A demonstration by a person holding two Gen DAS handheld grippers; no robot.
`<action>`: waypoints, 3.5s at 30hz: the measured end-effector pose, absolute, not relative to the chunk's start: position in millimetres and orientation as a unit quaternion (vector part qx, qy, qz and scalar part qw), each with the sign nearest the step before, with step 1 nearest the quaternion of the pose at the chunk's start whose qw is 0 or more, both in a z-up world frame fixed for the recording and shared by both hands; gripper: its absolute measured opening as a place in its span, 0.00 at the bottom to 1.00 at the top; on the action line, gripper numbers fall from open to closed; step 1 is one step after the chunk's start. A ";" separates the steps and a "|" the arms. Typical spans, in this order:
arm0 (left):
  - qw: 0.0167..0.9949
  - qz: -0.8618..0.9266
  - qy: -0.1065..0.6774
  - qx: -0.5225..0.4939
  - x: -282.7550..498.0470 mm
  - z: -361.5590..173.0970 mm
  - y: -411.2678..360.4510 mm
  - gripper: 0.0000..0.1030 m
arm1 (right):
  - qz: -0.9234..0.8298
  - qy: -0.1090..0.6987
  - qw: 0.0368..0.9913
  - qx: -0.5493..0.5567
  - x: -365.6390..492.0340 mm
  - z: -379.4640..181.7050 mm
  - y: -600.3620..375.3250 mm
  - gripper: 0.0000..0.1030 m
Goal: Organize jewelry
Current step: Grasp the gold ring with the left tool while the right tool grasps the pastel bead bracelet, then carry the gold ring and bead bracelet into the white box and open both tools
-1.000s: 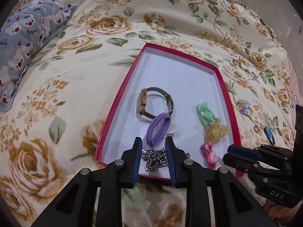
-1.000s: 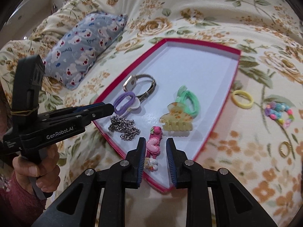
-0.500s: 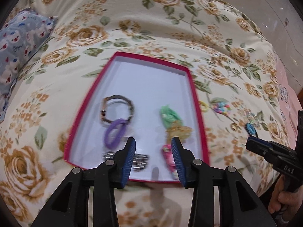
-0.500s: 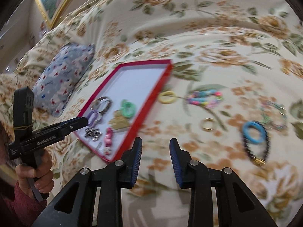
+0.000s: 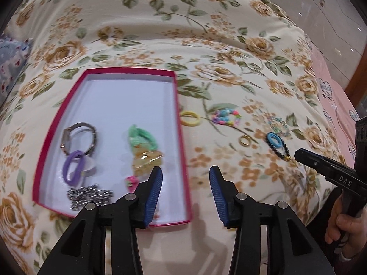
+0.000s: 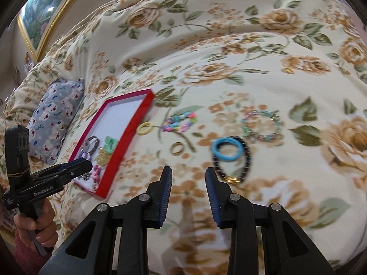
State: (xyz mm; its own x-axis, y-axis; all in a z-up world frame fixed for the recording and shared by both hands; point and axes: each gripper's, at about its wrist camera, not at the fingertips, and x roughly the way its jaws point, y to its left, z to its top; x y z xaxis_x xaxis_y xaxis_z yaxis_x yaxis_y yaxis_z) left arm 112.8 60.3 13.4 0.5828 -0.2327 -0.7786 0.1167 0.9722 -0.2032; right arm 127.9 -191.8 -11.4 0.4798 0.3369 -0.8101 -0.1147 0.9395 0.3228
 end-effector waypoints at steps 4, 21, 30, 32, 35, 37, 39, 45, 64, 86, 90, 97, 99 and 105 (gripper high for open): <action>0.886 -0.109 0.448 -0.056 119.4 12.8 46.7 0.43 | 0.116 0.492 0.855 0.118 126.9 -13.4 -207.8 0.32; 0.873 -0.136 0.467 -0.026 156.9 -4.6 -3.3 0.43 | 0.087 0.497 0.855 0.118 139.1 -26.2 -240.2 0.31; 0.863 -0.155 0.480 -0.023 184.3 -21.6 -27.5 0.43 | 0.063 0.498 0.857 0.116 162.2 -30.4 -257.2 0.31; 0.860 -0.158 0.484 -0.020 190.6 -26.4 -34.1 0.43 | 0.056 0.497 0.858 0.114 169.1 -31.9 -260.4 0.31; 0.856 -0.162 0.490 -0.017 203.0 -34.6 -45.0 0.43 | 0.048 0.504 0.856 0.108 180.1 -37.7 -262.2 0.31; 0.854 -0.165 0.494 -0.015 212.2 -40.1 -51.2 0.43 | 0.043 0.507 0.855 0.103 185.1 -42.0 -263.3 0.31; 0.852 -0.165 0.497 -0.011 220.8 -45.8 -56.0 0.43 | 0.038 0.509 0.854 0.105 191.1 -46.7 -265.1 0.31; 0.850 -0.171 0.498 -0.005 234.2 -58.5 -67.0 0.28 | 0.029 0.516 0.850 0.102 202.9 -60.4 -264.2 0.30; 0.873 -0.165 0.457 -0.038 197.0 -21.4 -28.3 0.21 | 0.057 0.470 0.875 0.101 195.1 -23.8 -242.5 0.07; 0.900 -0.092 0.417 -0.087 158.2 16.7 74.7 0.21 | 0.165 0.444 0.878 0.066 206.7 14.1 -140.1 0.07; 0.902 -0.075 0.414 -0.093 157.5 17.0 88.9 0.21 | 0.184 0.446 0.874 0.059 210.0 14.0 -119.9 0.07; 0.903 -0.051 0.414 -0.101 159.8 14.0 107.7 0.22 | 0.218 0.450 0.865 0.055 219.1 12.0 -84.7 0.07; 0.903 -0.043 0.415 -0.100 161.2 12.9 113.5 0.22 | 0.228 0.449 0.862 0.055 222.2 12.0 -73.3 0.07; 0.902 -0.023 0.420 -0.102 173.9 6.9 129.6 0.21 | 0.263 0.450 0.852 0.049 233.5 12.8 -37.5 0.07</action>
State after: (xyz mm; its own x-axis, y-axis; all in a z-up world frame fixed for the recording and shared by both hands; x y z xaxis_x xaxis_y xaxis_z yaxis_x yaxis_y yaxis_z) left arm 173.9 129.6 6.9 0.6468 -0.1277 -0.7519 -0.0436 0.9781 -0.2036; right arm 233.5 -37.5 12.8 0.4576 0.4916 -0.7409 -0.4036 0.8573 0.3196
